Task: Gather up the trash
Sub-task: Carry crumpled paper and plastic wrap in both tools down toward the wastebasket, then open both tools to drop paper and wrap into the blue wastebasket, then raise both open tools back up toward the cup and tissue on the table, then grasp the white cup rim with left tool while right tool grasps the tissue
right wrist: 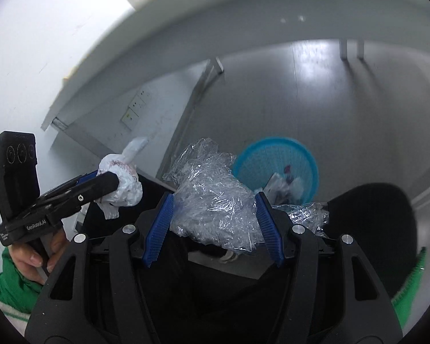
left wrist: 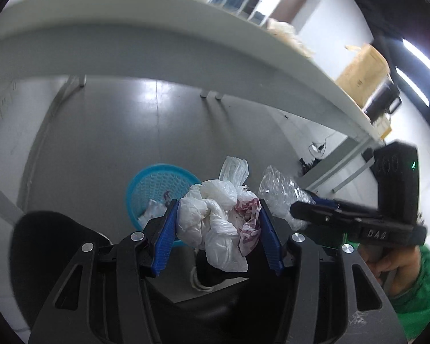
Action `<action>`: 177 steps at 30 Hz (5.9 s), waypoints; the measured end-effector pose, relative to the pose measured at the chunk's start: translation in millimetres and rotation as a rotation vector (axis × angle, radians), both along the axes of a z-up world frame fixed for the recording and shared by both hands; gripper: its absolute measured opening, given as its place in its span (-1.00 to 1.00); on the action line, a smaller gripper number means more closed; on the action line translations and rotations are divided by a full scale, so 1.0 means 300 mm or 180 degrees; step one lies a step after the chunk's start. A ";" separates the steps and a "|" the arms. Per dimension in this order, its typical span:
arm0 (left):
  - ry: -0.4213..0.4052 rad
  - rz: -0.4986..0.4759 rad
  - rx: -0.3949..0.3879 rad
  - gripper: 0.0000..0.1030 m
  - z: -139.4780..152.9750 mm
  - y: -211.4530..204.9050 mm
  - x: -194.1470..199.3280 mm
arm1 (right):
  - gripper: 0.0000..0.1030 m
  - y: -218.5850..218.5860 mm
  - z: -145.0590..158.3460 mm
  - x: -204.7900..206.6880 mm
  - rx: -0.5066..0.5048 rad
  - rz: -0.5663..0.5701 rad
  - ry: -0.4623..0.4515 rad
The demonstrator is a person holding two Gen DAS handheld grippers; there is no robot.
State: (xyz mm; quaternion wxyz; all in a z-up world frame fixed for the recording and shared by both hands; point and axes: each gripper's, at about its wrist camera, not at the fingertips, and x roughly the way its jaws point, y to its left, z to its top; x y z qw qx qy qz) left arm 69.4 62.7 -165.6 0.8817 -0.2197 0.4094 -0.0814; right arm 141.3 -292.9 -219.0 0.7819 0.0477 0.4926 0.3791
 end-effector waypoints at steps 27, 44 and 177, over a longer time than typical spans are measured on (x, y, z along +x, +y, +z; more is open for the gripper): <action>0.0953 0.0500 -0.0368 0.03 -0.424 0.092 0.375 | 0.08 0.153 -0.357 0.362 -0.0520 -0.0225 0.0561; 0.1301 0.0624 -0.0375 0.03 -0.553 0.121 0.523 | 0.08 0.241 -0.552 0.535 -0.0780 -0.0325 0.0878; -0.0814 0.0529 0.0328 -0.85 0.647 0.078 0.196 | -0.91 -0.006 0.649 0.193 0.0114 -0.0070 -0.1526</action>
